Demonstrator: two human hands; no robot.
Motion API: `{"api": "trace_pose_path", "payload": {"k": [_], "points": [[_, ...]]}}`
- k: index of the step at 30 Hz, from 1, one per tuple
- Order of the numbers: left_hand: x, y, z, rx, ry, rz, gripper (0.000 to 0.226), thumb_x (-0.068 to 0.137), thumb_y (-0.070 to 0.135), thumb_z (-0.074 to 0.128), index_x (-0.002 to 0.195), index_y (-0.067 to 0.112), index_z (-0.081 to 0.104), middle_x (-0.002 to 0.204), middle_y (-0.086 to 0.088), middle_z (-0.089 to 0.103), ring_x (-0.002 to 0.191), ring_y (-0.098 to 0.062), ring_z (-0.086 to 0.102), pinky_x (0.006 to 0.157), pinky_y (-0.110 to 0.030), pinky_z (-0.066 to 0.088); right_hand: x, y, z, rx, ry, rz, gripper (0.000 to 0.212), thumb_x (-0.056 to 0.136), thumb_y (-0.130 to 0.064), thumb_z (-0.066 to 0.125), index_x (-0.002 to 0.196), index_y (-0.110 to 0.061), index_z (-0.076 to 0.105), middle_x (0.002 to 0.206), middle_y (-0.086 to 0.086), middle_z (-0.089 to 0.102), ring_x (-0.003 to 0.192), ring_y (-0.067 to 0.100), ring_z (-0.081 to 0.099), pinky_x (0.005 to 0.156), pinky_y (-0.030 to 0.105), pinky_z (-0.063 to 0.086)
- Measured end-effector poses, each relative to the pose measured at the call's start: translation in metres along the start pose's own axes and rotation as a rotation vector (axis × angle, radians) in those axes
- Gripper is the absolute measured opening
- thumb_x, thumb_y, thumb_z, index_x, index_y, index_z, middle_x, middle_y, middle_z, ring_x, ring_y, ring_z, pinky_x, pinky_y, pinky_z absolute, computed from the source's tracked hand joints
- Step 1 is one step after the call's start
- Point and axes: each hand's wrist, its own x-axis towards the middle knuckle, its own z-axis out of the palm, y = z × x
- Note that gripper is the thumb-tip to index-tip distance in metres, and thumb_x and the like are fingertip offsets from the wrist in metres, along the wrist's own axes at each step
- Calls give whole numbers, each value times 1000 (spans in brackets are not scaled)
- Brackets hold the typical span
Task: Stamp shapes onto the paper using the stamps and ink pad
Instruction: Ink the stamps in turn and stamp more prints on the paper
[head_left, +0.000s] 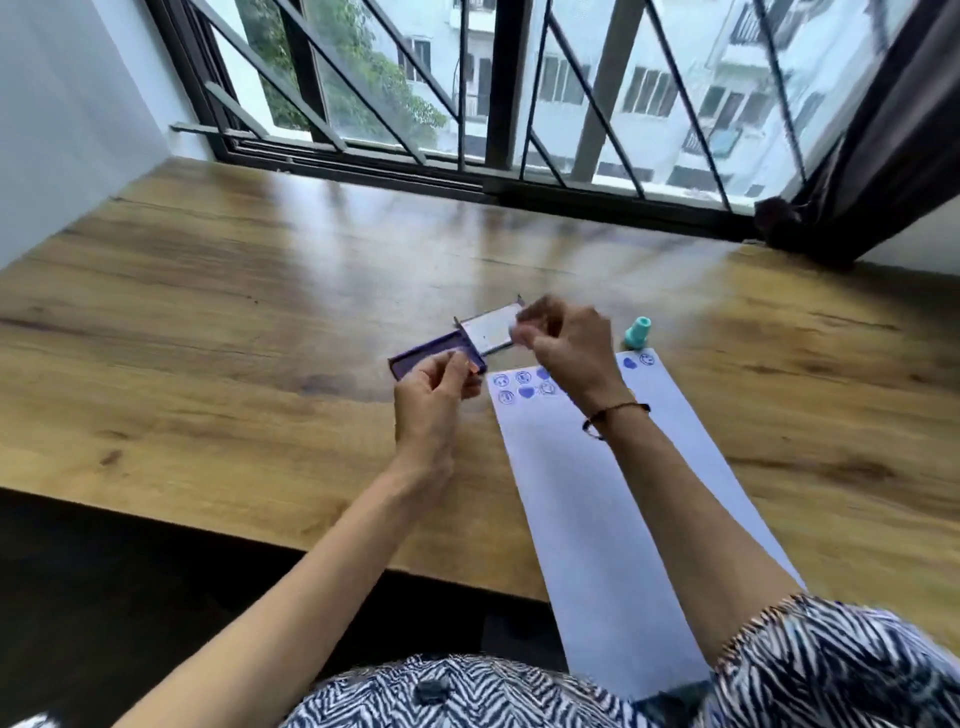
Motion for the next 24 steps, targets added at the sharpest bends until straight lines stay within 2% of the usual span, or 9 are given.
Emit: {"api": "trace_pose_path", "payload": {"k": [3,5,7,9,11,16,20,24], "points": [[-15,-10,38,69,-192,-21,13,87,20,55,84,11,63,66,3,63,57,-2,59,65,-19,50,-9,35,-46,51,63,184,9,76,-10,68,85,-9,70,77,11,71,80,29,67,79,47,57],[-25,-17,61,141,-311,-24,15,87,24,55,90,12,64,70,4,63,64,-6,60,72,-24,51,-14,53,-65,8,66,238,7,74,-11,68,81,-12,69,69,2,66,75,24,65,79,45,56],[-32,-24,74,207,-376,-24,15,87,23,53,88,12,63,72,3,62,68,-11,59,78,-32,50,-14,62,-73,-88,64,233,8,72,-13,69,80,-15,70,62,-7,62,68,18,61,72,35,53],[-33,-31,77,273,-385,-23,13,87,20,53,87,11,63,76,0,62,72,-15,57,81,-36,49,-12,64,-75,-206,39,196,9,73,-14,69,81,-15,70,62,-8,61,64,14,57,68,25,43],[-32,-36,74,336,-370,-21,15,86,21,54,91,11,63,81,-3,64,76,-15,57,82,-35,47,-9,64,-72,-315,-23,154,9,74,-13,66,83,-15,70,71,0,66,71,18,59,68,24,38],[-29,-37,69,370,-359,-7,15,85,22,55,93,12,64,84,-5,66,78,-15,58,85,-37,48,-5,64,-61,-528,-130,70,13,78,-13,61,88,-12,68,94,15,71,92,31,63,79,35,48],[-30,-38,69,381,-345,9,16,85,20,57,95,10,64,89,-10,68,85,-21,62,87,-38,48,-4,63,-58,-642,-138,48,13,80,-15,58,90,-13,66,102,16,67,96,36,61,80,40,51],[-29,-39,68,392,-340,24,17,85,21,57,96,9,64,94,-14,69,91,-24,64,86,-34,48,-5,61,-55,-745,-184,-14,15,82,-14,54,92,-10,64,105,15,63,96,37,61,77,41,51]]}}
